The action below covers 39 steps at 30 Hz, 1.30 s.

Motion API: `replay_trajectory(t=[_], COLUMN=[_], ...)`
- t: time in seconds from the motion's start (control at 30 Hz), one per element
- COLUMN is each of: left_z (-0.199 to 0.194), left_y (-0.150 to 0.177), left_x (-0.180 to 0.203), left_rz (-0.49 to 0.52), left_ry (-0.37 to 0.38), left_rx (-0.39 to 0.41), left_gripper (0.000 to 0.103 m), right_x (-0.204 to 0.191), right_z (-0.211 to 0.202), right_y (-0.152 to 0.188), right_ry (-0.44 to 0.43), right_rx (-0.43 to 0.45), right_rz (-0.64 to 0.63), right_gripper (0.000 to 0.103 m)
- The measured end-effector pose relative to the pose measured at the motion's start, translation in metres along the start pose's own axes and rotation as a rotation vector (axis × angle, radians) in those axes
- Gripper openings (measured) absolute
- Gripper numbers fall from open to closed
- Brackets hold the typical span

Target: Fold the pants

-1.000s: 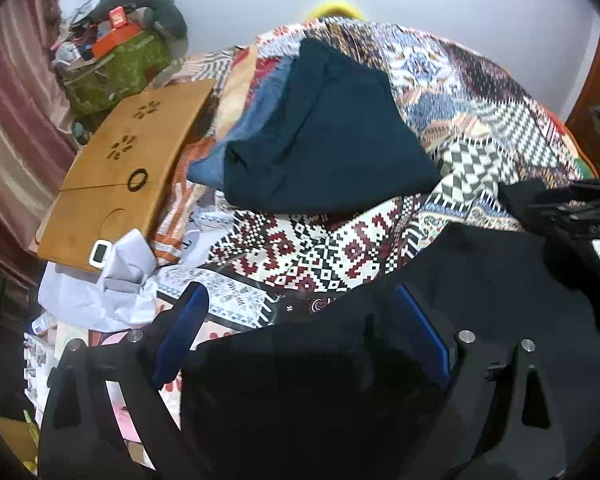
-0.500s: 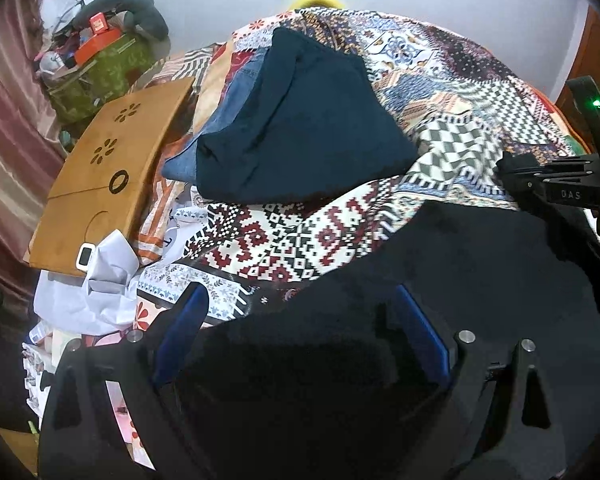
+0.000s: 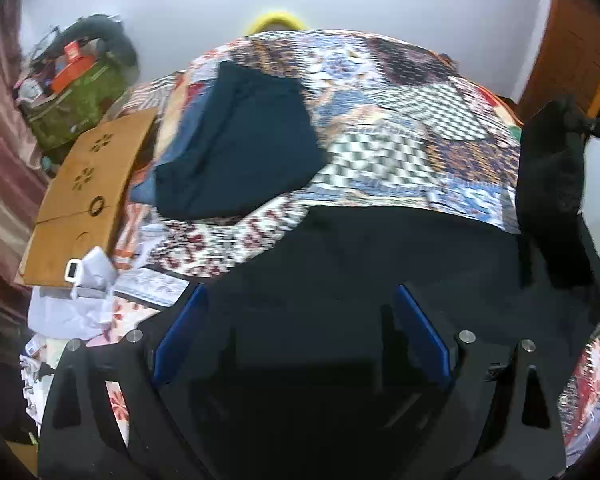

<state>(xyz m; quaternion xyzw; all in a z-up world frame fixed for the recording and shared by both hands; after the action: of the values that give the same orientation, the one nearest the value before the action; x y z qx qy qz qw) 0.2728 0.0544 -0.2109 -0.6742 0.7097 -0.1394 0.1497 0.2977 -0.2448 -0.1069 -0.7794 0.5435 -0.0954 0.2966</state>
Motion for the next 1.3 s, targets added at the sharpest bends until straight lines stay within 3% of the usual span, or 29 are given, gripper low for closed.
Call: replay_trajectory(t=[0.17,0.3,0.5,0.8,1.03,1.13,1.3], left_z=[-0.004,0.001,0.01,0.013,0.005,0.0,-0.013], left_y=[0.006,0.015,0.027,0.035,0.04,0.042,0.046], left_x=[0.045,0.074,0.091,0.077,0.057,0.043,0.007], left_rz=[0.069,0.112,0.129,0.047,0.013,-0.014,-0.094], left_ry=[0.044,0.058,0.054,0.107,0.078,0.061,0.052], left_rx=[-0.016,-0.038,-0.074,-0.102,-0.072,-0.048,-0.001], left_gripper=[0.094,0.094,0.094,0.095,0.095,0.095,0.095], right_x=[0.035,0.057,0.088,0.106,0.107,0.104,0.095], right_z=[-0.053,-0.068,-0.066,-0.029,-0.037,-0.047,-0.069], right_y=[0.035,0.07,0.131,0.207,0.226,0.221,0.205], right_ry=[0.028,0.046,0.055,0.06,0.096,0.198,0.263], right_rx=[0.062,0.055,-0.006,-0.125,-0.107,-0.112,-0.056], right_rz=[0.064,0.112,0.201,0.306,0.371,0.348,0.308], right_gripper=[0.011,0.011,0.011,0.011,0.019,0.022,0.035])
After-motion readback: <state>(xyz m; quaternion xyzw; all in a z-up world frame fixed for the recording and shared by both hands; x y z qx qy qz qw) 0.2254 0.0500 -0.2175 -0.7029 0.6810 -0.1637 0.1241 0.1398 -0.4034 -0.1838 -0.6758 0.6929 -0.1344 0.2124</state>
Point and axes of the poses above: each gripper's, at about its wrist camera, not at the fingertips, and z roughly the way its jaws point, x to its right, y to its underside, the point moved 2 cm from there along z, roughly the way its jaws point, and after that the axes turned 9 degrees about -x, right-handed, at the moved point
